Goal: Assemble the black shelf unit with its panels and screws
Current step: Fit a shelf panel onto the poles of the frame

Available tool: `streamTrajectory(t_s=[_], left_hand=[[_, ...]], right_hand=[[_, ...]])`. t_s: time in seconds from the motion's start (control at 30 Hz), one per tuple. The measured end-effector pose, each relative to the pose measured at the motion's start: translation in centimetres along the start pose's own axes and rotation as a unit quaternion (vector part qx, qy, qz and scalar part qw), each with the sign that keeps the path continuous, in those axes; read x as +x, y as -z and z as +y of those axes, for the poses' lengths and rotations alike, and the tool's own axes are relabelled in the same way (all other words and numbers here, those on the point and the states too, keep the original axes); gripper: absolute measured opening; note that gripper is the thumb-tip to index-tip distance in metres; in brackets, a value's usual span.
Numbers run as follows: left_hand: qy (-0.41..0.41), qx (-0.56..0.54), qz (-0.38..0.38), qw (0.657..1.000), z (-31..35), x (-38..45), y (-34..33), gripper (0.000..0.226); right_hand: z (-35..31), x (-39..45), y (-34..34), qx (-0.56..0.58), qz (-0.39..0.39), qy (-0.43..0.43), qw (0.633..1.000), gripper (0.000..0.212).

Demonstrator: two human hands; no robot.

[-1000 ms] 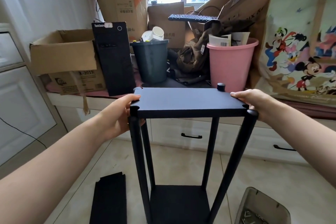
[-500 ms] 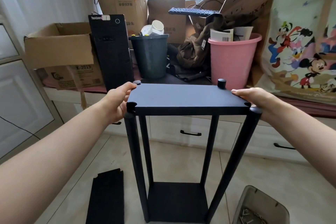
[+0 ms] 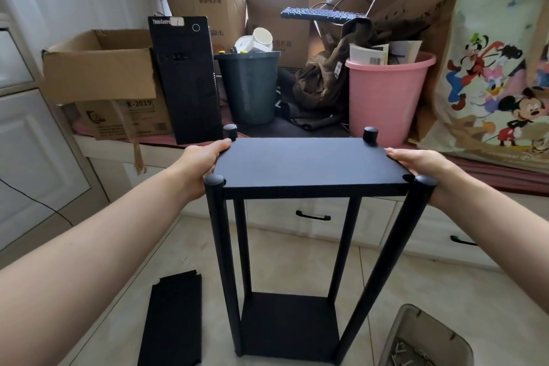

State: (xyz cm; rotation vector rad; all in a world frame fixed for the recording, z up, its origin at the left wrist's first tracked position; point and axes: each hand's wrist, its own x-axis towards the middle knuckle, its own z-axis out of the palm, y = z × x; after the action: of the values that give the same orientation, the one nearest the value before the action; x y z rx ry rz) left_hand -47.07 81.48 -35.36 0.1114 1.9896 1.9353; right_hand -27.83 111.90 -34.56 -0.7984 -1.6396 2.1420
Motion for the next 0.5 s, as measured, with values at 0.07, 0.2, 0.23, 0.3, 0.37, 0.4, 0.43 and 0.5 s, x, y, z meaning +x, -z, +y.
streamTrajectory(t_s=[0.07,0.2,0.23,0.3,0.37,0.4,0.43,0.5], left_hand=[[-0.010,0.016,0.010,1.000,0.6,0.1,-0.2,0.025],[-0.039,0.044,-0.013,0.998,0.9,0.7,-0.4,0.018],[-0.046,0.052,-0.023,0.997,0.8,1.0,-0.4,0.013],[-0.042,0.062,-0.050,0.996,1.1,1.6,-0.2,0.005],[-0.032,0.080,-0.085,0.993,1.4,2.1,0.1,0.010],[-0.029,0.091,-0.099,0.991,1.5,2.4,0.2,0.015],[-0.028,0.098,-0.107,0.989,1.6,2.6,0.2,0.019],[-0.029,0.090,-0.105,0.990,1.6,3.1,-0.1,0.027]], right_hand=[[0.0,0.0,-0.1,0.007,0.002,-0.004,1.000,0.025],[0.1,0.0,0.0,0.008,0.010,0.000,1.000,0.025],[0.2,0.1,0.0,0.005,0.013,0.002,1.000,0.027],[0.1,0.2,0.1,0.001,0.017,0.007,1.000,0.029],[0.1,0.3,0.2,0.000,0.019,0.010,1.000,0.030],[0.1,0.3,0.2,0.000,0.019,0.011,1.000,0.031],[0.1,0.4,0.3,0.001,0.020,0.012,1.000,0.032],[0.2,0.5,0.4,0.002,0.023,0.012,1.000,0.033]])
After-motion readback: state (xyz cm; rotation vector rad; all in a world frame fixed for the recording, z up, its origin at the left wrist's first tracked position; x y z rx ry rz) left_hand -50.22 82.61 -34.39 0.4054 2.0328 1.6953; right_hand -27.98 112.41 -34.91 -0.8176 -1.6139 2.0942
